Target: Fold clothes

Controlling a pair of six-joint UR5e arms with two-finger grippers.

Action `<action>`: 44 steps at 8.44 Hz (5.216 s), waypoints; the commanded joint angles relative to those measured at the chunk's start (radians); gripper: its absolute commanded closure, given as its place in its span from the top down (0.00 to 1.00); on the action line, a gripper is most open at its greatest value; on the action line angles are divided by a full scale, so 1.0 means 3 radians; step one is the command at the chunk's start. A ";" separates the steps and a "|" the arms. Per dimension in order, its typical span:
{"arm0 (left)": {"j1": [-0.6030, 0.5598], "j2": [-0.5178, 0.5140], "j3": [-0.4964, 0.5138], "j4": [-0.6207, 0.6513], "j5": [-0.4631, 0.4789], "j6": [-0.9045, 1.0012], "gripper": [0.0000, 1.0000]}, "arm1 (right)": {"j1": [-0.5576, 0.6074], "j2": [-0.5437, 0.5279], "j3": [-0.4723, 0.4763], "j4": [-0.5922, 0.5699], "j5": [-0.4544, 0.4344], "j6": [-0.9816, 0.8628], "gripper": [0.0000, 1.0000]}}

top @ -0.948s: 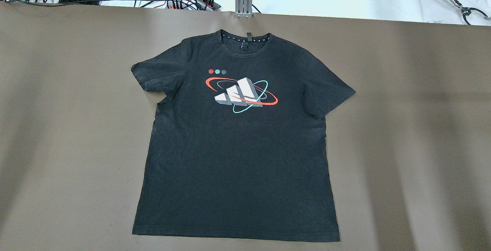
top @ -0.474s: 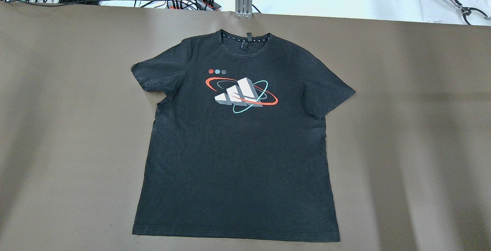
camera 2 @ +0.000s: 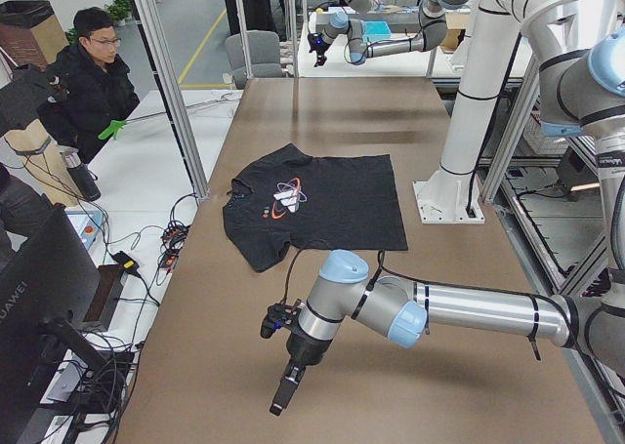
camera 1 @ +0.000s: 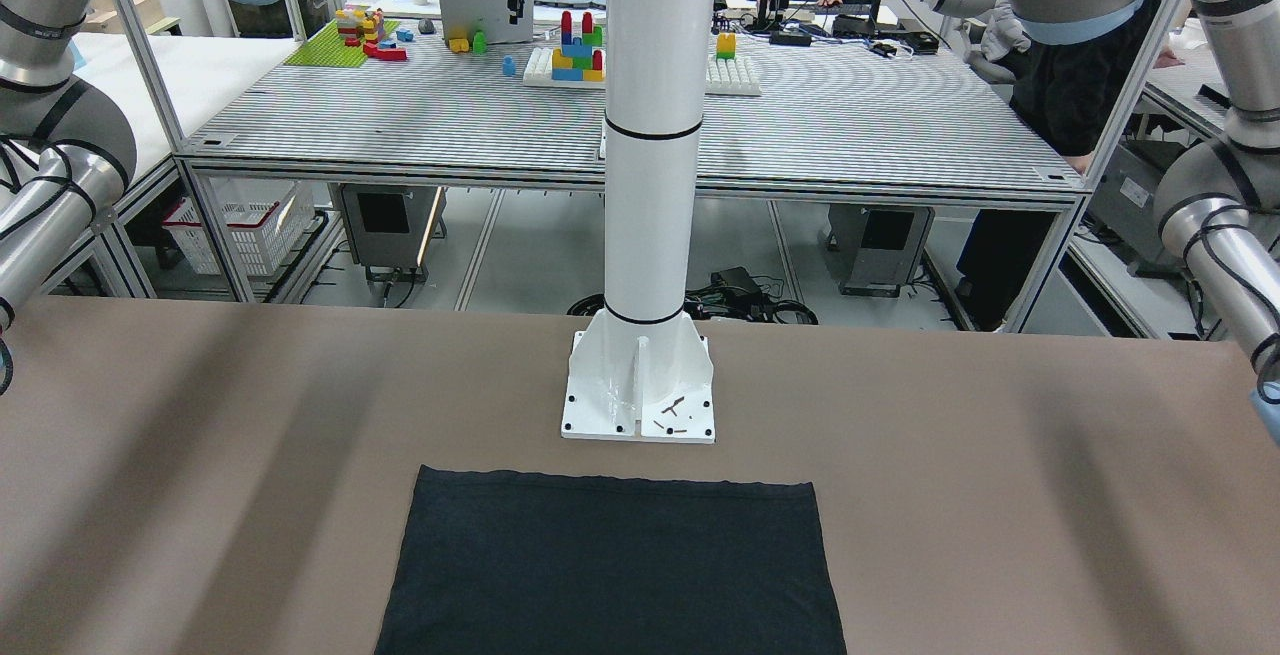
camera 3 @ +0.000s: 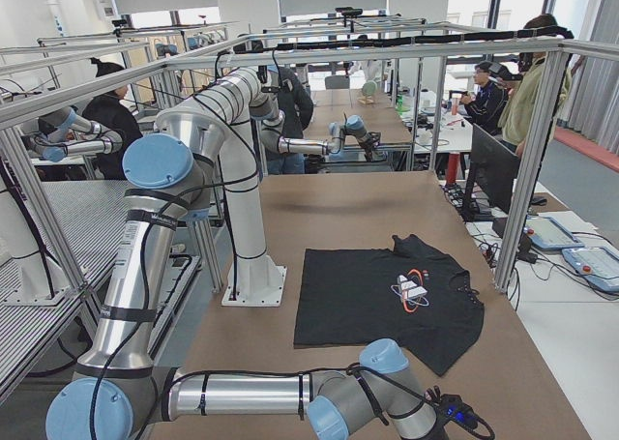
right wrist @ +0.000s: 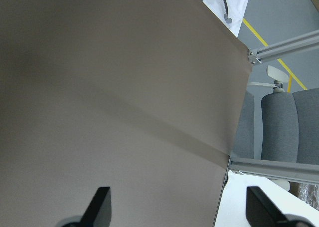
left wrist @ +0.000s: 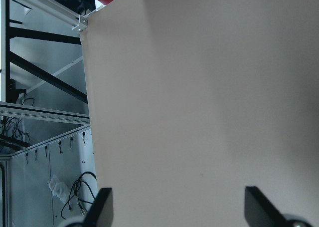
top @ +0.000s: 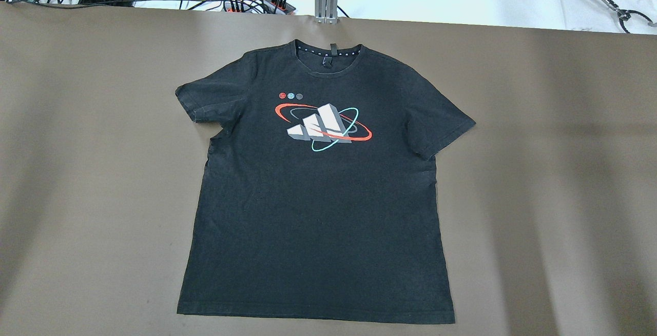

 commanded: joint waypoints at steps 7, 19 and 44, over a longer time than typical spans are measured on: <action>0.0000 0.0027 0.0013 0.0002 -0.0018 0.0050 0.93 | -0.0473 0.0381 -0.0039 0.0133 0.0464 0.0956 0.95; 0.0020 -0.0034 -0.0033 0.0012 0.0002 -0.0001 0.94 | -0.1698 0.1891 -0.1492 0.0399 0.0599 0.3830 0.66; 0.0035 -0.0004 -0.0002 0.0002 -0.0008 -0.0011 0.94 | -0.2158 0.2883 -0.1691 0.0113 0.0492 0.4137 0.08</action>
